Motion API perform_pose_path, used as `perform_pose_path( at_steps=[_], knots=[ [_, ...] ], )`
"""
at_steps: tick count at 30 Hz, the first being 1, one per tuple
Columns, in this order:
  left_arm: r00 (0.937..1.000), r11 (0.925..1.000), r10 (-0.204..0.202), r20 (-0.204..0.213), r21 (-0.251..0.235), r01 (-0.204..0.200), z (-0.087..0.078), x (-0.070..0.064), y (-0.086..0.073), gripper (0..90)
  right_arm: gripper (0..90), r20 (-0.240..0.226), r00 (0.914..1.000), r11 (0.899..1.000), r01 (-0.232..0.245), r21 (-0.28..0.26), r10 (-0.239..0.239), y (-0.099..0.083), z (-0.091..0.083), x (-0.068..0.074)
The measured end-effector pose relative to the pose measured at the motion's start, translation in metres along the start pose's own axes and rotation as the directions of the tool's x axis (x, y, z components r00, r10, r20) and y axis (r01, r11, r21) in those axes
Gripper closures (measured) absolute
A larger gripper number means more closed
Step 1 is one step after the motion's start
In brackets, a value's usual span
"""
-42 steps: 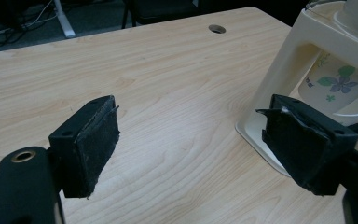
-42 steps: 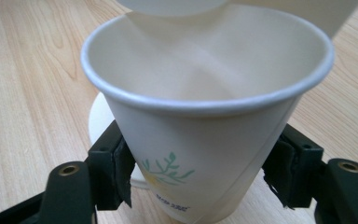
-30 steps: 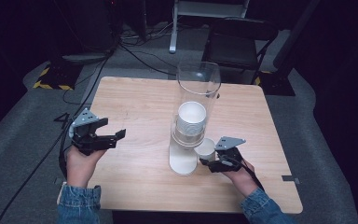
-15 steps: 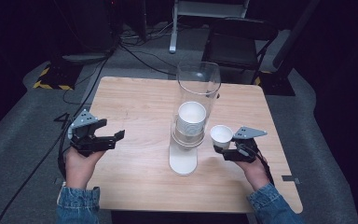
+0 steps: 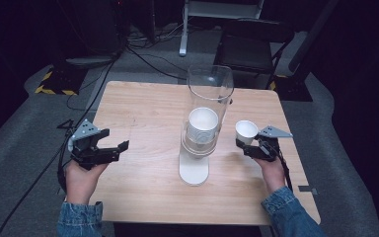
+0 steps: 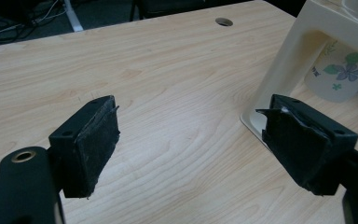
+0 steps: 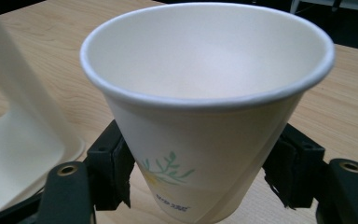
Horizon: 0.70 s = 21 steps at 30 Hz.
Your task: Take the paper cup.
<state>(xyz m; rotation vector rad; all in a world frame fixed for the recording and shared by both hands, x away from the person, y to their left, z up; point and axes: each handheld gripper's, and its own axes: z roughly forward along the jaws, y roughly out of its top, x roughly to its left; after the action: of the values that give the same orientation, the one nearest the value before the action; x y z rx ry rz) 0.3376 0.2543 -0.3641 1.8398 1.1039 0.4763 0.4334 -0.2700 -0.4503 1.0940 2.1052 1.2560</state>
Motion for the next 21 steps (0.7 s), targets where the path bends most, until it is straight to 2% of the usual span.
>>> perform_pose_path(
  at_steps=[3, 7, 10, 17, 21],
  knots=[
    [1.0000, 1.0000, 0.002, -0.001, 0.000, -0.002, -0.002, 0.000, -0.001, 18.3, 32.5, 0.013, 0.9999, 1.000, -0.004, 0.000, 0.004, -0.004, 0.008, -0.005],
    [1.0000, 1.0000, -0.006, -0.006, -0.004, 0.006, -0.004, 0.000, -0.003, 18.4, 32.3, 0.049, 0.9987, 1.000, 0.014, 0.005, -0.014, -0.007, 0.018, -0.005],
    [1.0000, 1.0000, -0.006, -0.005, -0.002, 0.006, -0.004, 0.000, -0.004, 18.4, 32.2, 0.015, 0.9998, 1.000, -0.013, -0.004, 0.013, -0.011, 0.024, -0.006],
    [1.0000, 1.0000, -0.007, -0.005, 0.003, 0.007, -0.003, 0.000, -0.005, 18.4, 31.9, 0.029, 0.9994, 0.997, 0.017, 0.076, -0.020, -0.020, 0.038, -0.006],
    [1.0000, 1.0000, -0.007, 0.000, 0.006, 0.007, -0.002, 0.000, -0.005, 18.3, 31.6, 0.039, 0.9991, 0.994, 0.013, 0.105, -0.017, -0.023, 0.041, -0.006]
  ],
)
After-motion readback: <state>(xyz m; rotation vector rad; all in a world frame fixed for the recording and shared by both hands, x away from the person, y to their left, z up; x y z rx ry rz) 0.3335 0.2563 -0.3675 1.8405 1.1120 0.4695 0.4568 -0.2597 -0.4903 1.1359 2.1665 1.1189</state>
